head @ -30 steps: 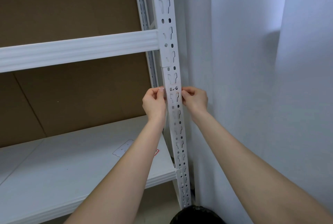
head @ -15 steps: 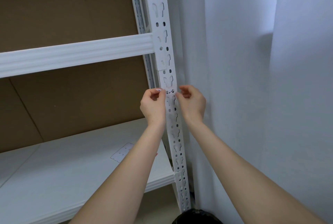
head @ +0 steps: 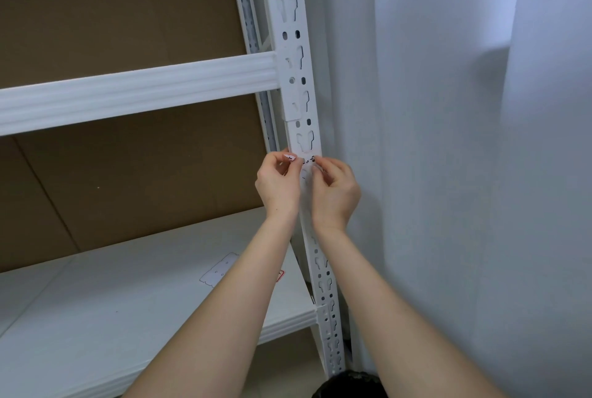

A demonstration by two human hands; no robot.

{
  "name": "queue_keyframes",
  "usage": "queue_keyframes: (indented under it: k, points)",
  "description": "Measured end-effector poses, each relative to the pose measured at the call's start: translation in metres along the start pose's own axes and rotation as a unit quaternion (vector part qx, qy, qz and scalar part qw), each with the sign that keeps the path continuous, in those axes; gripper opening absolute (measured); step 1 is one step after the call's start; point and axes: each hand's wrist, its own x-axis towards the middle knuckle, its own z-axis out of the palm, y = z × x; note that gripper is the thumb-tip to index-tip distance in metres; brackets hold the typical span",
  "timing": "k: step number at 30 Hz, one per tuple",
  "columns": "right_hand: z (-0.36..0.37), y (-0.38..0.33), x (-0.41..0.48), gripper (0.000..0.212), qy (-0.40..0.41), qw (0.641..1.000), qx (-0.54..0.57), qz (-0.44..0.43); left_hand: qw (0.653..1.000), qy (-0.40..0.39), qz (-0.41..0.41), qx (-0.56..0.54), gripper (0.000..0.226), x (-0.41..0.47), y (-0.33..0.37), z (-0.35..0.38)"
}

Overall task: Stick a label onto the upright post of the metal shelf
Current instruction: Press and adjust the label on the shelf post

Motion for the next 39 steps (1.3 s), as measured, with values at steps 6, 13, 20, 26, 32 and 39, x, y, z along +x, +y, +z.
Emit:
queue_keyframes:
  k: [6,13,20,26,32,39]
  points:
    - [0.001,-0.002,-0.002,0.013,-0.006,1.0,-0.026,0.013,1.0,-0.002,-0.004,-0.004,0.019,-0.002,0.003,-0.001]
    - [-0.007,-0.009,0.008,0.009,-0.021,0.995,0.021,0.096,1.0,-0.021,0.002,0.01,0.023,-0.003,0.006,-0.005]
    - [-0.008,-0.012,0.012,0.008,-0.04,0.995,-0.029,0.088,1.0,-0.026,-0.001,0.013,0.024,-0.002,0.006,-0.006]
    - [-0.011,-0.013,0.013,0.01,-0.061,0.995,-0.061,0.054,0.999,-0.031,-0.005,0.015,0.022,-0.001,0.005,-0.007]
    - [-0.014,-0.014,0.02,0.017,-0.085,0.985,-0.151,0.01,1.0,-0.029,-0.001,0.012,0.022,0.001,0.003,-0.007]
    - [-0.017,-0.014,0.025,0.021,-0.112,0.966,-0.227,-0.041,0.999,-0.033,0.001,0.008,0.023,0.002,0.002,-0.007]
